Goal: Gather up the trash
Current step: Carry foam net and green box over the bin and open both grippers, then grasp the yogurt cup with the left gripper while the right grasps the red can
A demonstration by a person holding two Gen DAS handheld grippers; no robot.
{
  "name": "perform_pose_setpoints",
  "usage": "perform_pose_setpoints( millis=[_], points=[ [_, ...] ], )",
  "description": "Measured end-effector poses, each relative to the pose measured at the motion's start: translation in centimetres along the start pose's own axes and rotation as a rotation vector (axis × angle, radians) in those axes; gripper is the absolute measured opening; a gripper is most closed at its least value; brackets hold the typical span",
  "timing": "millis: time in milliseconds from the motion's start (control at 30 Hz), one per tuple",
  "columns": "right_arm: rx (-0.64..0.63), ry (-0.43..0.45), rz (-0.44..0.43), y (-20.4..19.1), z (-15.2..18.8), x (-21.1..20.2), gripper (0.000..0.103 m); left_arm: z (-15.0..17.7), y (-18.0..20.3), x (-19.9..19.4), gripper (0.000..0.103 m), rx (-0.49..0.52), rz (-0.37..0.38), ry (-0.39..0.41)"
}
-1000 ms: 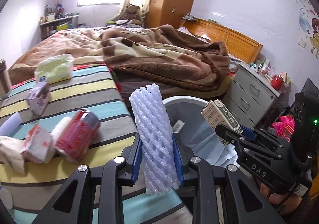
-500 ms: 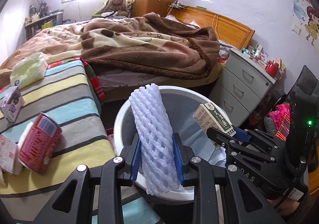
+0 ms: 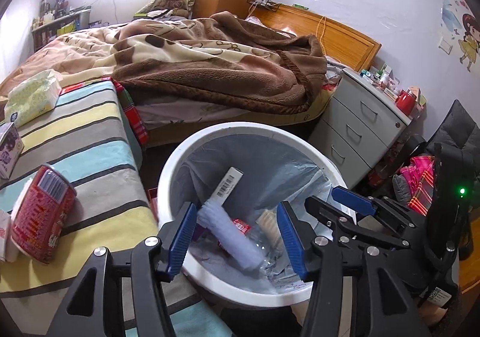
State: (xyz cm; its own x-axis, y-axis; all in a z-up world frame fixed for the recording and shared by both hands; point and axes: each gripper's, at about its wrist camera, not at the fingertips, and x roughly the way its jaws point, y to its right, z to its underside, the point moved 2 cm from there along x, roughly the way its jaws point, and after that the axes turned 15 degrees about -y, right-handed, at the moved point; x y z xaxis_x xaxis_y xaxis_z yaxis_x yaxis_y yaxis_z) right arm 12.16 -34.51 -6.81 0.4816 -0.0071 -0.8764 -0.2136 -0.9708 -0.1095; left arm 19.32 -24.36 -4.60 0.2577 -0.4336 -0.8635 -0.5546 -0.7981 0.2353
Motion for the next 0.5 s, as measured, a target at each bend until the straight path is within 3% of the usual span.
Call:
perform_pose_setpoints(
  millis=[100, 233, 500],
  points=[
    [0.004, 0.008, 0.001, -0.2, 0.0, -0.3, 0.049, 0.3, -0.4, -0.6, 0.056, -0.004, 0.001, 0.007],
    [0.008, 0.029, -0.019, -0.8, 0.0, -0.9, 0.061, 1.0, -1.1, -1.9, 0.056, -0.006, -0.034, 0.033],
    [-0.026, 0.052, -0.051, -3.1, 0.0, -1.4, 0.061, 2.6, -3.0, -4.4, 0.056, -0.045, -0.050, 0.071]
  ],
)
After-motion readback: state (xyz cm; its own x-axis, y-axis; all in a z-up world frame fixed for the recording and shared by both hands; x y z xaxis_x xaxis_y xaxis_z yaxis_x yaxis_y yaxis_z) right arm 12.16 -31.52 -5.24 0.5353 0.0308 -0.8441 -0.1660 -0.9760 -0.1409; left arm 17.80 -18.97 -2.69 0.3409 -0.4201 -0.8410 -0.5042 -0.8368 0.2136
